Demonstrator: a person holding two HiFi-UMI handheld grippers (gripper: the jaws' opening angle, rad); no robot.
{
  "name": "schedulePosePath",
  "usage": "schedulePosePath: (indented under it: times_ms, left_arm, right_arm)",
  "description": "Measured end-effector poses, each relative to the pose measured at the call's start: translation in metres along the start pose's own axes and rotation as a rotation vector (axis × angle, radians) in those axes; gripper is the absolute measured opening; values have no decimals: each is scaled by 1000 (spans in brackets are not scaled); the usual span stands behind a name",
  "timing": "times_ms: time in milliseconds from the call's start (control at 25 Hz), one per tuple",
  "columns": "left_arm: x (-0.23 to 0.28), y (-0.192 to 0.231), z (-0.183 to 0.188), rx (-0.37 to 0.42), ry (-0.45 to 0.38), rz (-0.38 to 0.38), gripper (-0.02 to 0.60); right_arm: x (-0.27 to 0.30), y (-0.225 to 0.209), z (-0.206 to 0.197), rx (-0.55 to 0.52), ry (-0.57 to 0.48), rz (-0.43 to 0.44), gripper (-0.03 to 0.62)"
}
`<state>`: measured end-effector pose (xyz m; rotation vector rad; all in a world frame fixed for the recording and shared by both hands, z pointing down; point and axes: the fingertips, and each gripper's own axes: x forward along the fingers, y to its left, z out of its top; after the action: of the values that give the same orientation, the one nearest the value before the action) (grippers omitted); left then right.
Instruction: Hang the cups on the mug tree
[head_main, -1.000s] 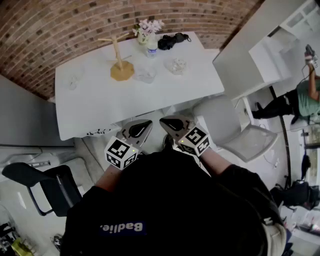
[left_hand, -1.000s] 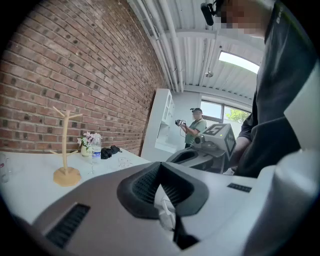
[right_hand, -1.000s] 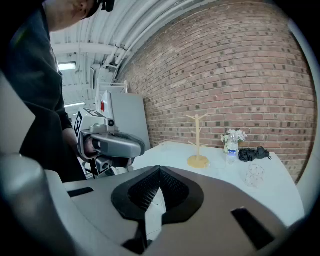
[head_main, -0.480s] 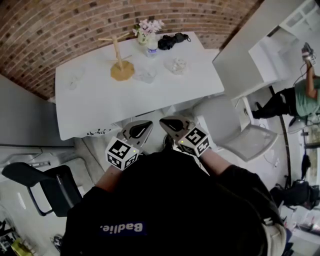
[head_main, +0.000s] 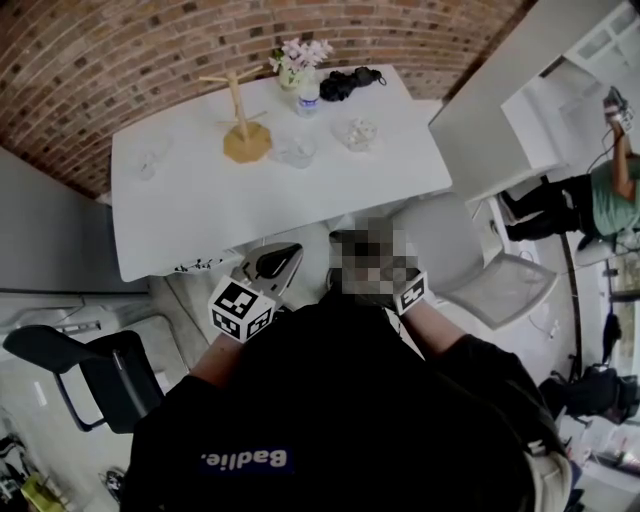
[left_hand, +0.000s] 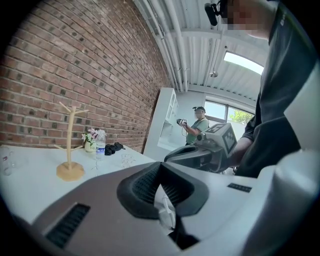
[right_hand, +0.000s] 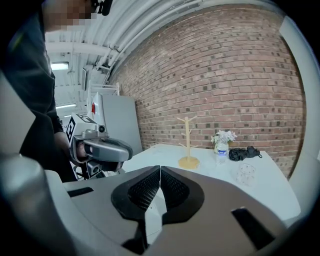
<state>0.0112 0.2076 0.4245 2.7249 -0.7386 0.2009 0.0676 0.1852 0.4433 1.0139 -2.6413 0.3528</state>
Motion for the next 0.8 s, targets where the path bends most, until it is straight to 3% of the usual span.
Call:
schedulePosePath:
  times_ms: [480, 800]
  left_arm:
    - [71, 50, 17, -21, 37, 70, 3]
    - [135, 92, 41, -24, 65, 145, 2]
  right_arm:
    - [10, -94, 8, 35, 9, 3, 31]
    - [40, -168, 32, 37, 0, 96, 31]
